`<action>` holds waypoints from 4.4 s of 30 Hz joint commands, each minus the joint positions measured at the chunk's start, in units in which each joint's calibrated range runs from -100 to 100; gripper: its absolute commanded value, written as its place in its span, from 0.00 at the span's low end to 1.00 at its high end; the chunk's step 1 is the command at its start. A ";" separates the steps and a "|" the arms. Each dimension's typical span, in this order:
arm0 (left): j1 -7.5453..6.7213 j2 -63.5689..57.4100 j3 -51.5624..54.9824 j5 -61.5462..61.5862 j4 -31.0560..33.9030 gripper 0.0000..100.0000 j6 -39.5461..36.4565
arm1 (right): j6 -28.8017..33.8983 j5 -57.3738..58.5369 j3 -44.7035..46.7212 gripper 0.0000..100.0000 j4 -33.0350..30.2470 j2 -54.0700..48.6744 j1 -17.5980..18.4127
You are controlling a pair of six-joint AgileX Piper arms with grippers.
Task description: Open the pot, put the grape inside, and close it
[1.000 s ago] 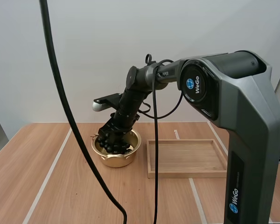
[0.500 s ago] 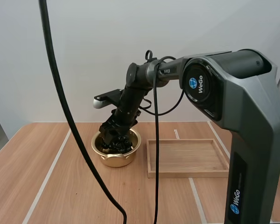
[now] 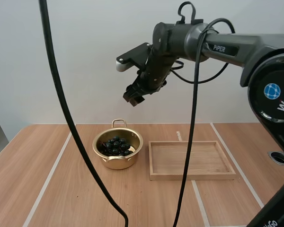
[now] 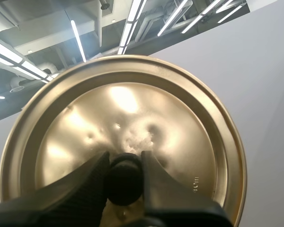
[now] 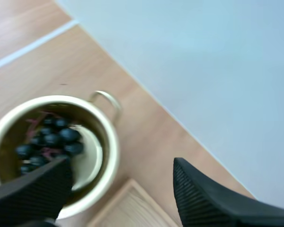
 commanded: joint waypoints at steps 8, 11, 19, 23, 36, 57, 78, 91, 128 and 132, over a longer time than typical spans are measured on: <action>-0.09 5.10 -0.16 0.00 -0.01 0.00 -0.64 | -2.19 -0.32 -0.26 1.00 1.75 -7.22 -14.39; -0.09 6.69 1.10 0.00 0.32 0.00 -0.64 | -3.23 -0.32 -0.26 1.00 3.62 -8.69 -17.71; -0.09 7.07 14.32 0.00 0.47 0.00 -0.52 | -4.12 -0.32 -0.26 1.00 3.88 -11.04 -20.94; -0.09 6.55 23.12 0.00 1.41 0.00 -0.22 | -4.12 -0.13 -0.26 1.00 5.86 -11.72 -20.94; -0.09 0.05 53.06 0.00 1.41 0.00 0.05 | -4.35 2.71 -0.26 1.00 10.10 -11.72 -20.94; -0.09 5.92 74.84 -12.74 1.41 0.00 0.37 | -5.50 6.79 -0.26 1.00 14.57 -11.72 -20.94; -0.16 18.08 81.52 -22.67 -1.26 0.00 0.77 | -5.50 4.22 -0.26 1.00 14.97 -11.72 -20.94; -0.16 23.81 81.84 -24.59 -1.29 0.00 1.21 | -5.50 3.58 -0.26 1.00 14.97 -11.72 -20.94; -0.16 27.20 86.82 -24.65 -5.60 0.00 4.56 | -5.81 0.97 -0.26 1.00 15.07 -11.72 -20.94; -0.16 27.22 86.82 -27.42 -4.45 0.00 4.56 | -5.81 0.97 -0.26 1.00 15.07 -11.72 -20.94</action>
